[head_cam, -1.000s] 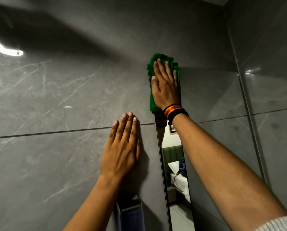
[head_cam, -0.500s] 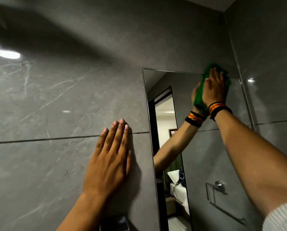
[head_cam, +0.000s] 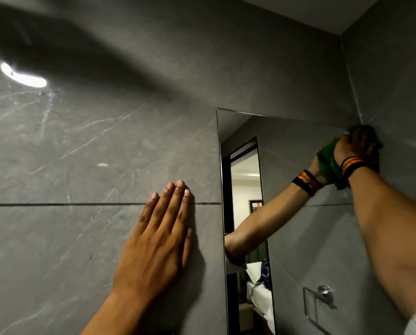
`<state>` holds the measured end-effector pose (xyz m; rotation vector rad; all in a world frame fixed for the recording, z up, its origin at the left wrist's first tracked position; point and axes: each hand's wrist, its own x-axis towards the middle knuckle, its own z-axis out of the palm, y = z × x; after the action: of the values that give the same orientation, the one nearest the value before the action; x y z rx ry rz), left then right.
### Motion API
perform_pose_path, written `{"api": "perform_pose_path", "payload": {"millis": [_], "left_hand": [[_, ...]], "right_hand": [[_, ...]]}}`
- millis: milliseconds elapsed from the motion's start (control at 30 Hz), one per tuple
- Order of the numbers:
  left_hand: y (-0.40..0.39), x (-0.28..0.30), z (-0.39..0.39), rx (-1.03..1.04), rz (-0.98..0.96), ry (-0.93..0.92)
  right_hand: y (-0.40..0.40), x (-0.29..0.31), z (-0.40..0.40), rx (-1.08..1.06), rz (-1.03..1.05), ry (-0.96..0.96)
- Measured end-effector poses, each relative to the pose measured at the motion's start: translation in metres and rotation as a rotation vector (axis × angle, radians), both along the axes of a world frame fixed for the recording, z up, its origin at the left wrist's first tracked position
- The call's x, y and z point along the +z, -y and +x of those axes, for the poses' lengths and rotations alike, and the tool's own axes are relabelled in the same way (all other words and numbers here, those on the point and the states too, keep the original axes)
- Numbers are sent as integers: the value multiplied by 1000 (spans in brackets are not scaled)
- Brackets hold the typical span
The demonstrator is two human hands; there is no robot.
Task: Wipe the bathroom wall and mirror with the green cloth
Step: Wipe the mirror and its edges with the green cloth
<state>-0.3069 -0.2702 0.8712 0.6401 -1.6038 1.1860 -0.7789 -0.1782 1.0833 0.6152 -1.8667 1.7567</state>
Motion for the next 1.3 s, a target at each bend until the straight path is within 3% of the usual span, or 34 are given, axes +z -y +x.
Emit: {"api": "perform_pose_path", "payload": {"millis": [333,733,1033,1200,1300], "left_hand": [[-4,0,3,-61,55,28],[-2,-4,1,-161,123,48],[1,-4,3,-164,103,56],[1,-4,1,-184,102,48],[2,-4,1,-167,119,50]], "right_hand": [[-2,-131,23,-29,-38,207],[-5,-384,42,85,-118,542],[-8,-451,46,101,-98,552],[-8,-461,48,130,-126,482],[-5,-470,61,107,-120,337]]}}
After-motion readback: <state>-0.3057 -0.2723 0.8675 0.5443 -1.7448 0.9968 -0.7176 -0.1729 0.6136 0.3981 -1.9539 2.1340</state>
